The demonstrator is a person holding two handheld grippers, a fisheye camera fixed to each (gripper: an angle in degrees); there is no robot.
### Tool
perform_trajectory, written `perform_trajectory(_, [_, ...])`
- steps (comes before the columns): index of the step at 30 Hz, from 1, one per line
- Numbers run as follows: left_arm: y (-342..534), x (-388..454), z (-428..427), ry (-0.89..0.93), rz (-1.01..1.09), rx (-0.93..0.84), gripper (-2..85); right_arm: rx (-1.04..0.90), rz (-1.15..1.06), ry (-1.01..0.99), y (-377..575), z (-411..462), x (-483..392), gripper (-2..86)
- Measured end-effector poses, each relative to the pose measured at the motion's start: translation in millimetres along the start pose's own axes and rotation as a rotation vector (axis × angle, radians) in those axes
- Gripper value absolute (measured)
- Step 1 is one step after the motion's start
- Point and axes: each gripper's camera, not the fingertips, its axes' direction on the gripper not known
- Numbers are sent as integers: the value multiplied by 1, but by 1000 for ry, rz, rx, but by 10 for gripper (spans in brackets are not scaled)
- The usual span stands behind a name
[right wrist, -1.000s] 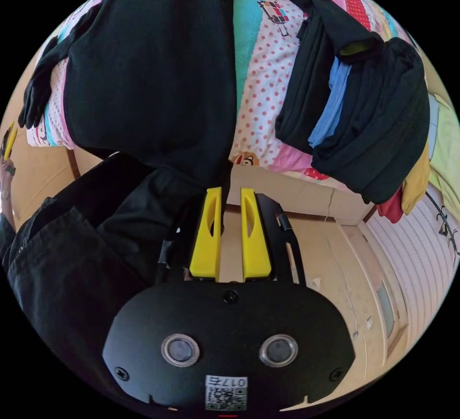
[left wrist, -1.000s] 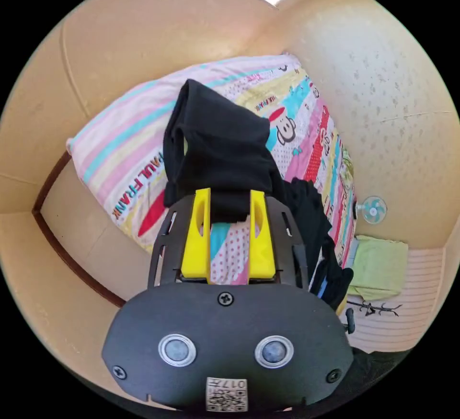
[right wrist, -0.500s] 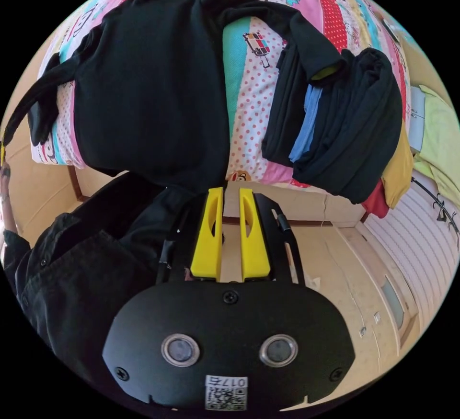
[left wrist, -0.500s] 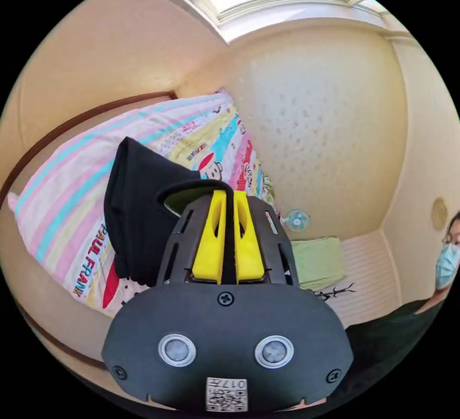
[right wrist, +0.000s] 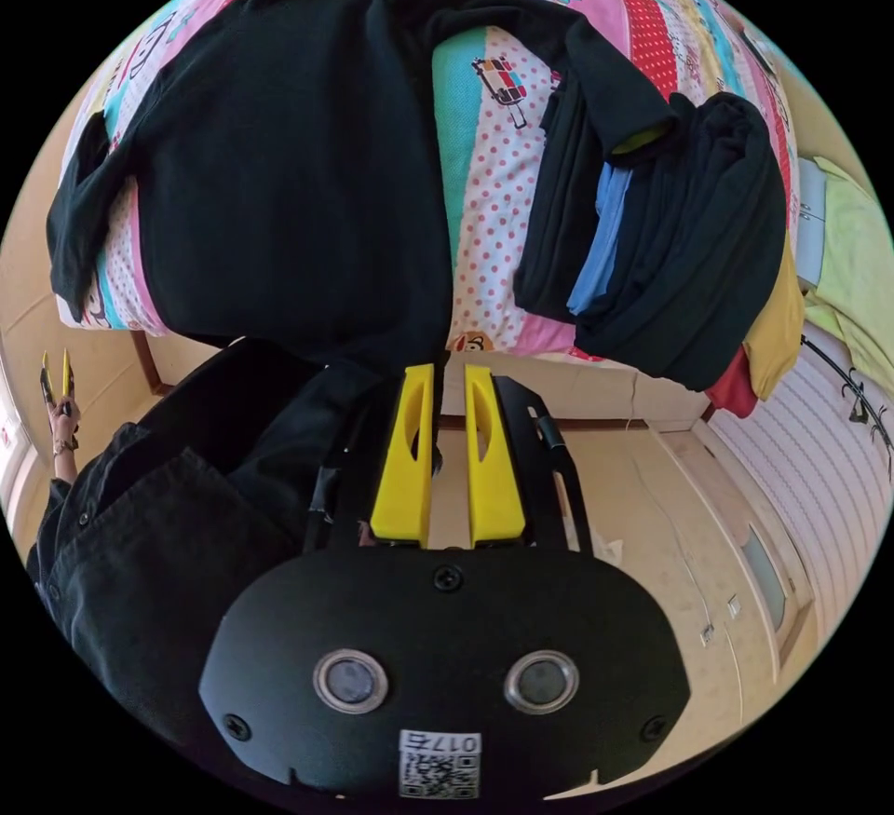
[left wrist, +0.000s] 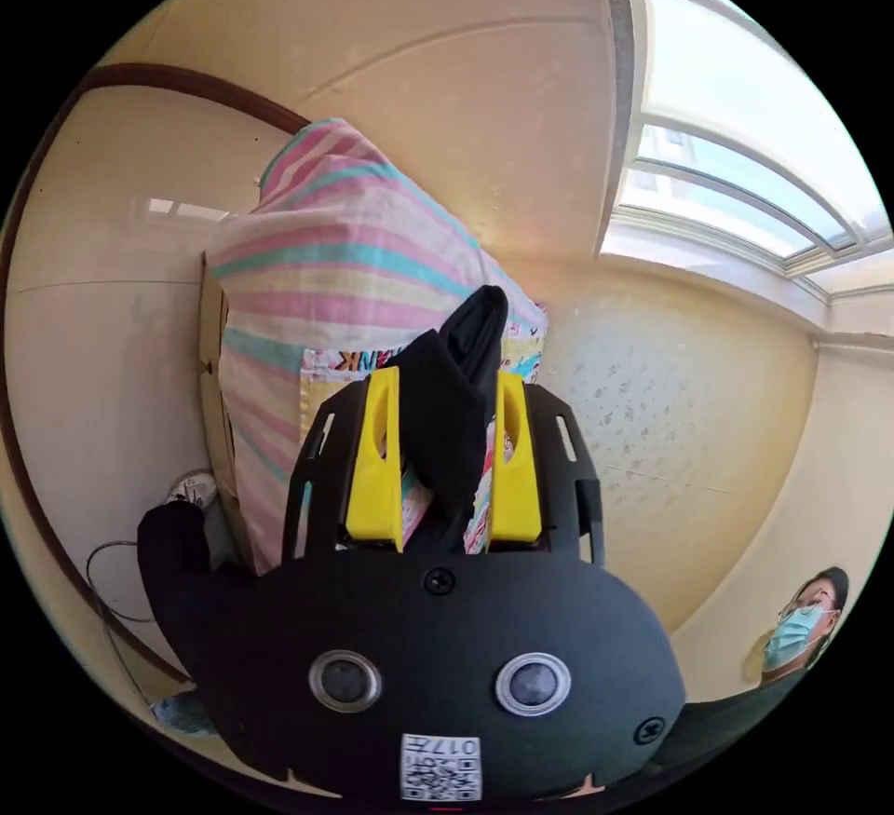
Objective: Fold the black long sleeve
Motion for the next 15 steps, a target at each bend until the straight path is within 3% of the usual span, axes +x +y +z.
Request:
perform_trajectory(3, [4, -17, 35, 18, -63, -68, 180, 14, -5, -2, -7, -8, -11, 67])
perform_trajectory(13, [-5, -68, 109, 168, -389, 10, 124, 59, -27, -8, 5, -14, -41, 70])
perform_trajectory(15, [-6, -64, 104, 81, -391, 3, 128, 64, -2, -44, 12, -11, -37, 70])
